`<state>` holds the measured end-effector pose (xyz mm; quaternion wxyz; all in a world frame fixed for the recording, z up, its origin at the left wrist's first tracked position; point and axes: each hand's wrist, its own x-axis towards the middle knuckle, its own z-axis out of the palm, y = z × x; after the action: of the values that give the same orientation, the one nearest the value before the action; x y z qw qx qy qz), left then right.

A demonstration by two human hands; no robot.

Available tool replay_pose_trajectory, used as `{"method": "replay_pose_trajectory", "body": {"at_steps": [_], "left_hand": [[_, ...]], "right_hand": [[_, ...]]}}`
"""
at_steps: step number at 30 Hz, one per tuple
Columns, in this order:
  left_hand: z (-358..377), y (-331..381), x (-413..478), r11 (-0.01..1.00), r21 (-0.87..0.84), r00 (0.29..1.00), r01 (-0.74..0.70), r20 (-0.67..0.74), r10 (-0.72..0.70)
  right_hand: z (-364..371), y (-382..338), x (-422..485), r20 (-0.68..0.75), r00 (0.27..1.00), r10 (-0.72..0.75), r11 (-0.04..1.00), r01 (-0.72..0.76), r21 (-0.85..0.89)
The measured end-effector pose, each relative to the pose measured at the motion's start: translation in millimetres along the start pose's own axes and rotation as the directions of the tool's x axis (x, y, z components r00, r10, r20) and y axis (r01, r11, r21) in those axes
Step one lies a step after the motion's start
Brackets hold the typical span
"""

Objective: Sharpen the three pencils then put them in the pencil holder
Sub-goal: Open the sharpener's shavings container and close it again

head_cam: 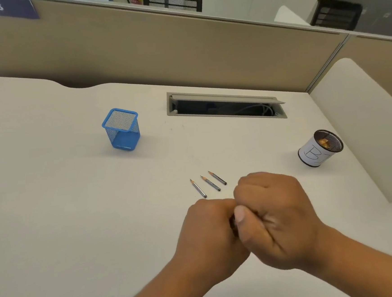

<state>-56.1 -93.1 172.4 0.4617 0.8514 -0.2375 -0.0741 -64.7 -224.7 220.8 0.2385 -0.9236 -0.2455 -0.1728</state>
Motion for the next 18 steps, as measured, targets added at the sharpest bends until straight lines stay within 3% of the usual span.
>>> {"method": "replay_pose_trajectory", "body": {"at_steps": [3,9,18], "left_hand": [[4,-1,-4,0.999,-0.023,0.998,0.042,-0.035,-0.042],[12,1,-5,0.994,-0.089,0.986,0.062,-0.15,-0.075],[15,2,2,0.992,-0.121,0.976,0.024,-0.211,-0.049]], "right_hand": [[1,-1,-1,0.044,0.999,0.005,0.99,0.002,-0.142],[4,4,-5,-0.021,1.0,0.019,0.999,-0.02,-0.047],[6,15,-13,0.035,0.988,0.152,0.969,-0.155,0.193]]}}
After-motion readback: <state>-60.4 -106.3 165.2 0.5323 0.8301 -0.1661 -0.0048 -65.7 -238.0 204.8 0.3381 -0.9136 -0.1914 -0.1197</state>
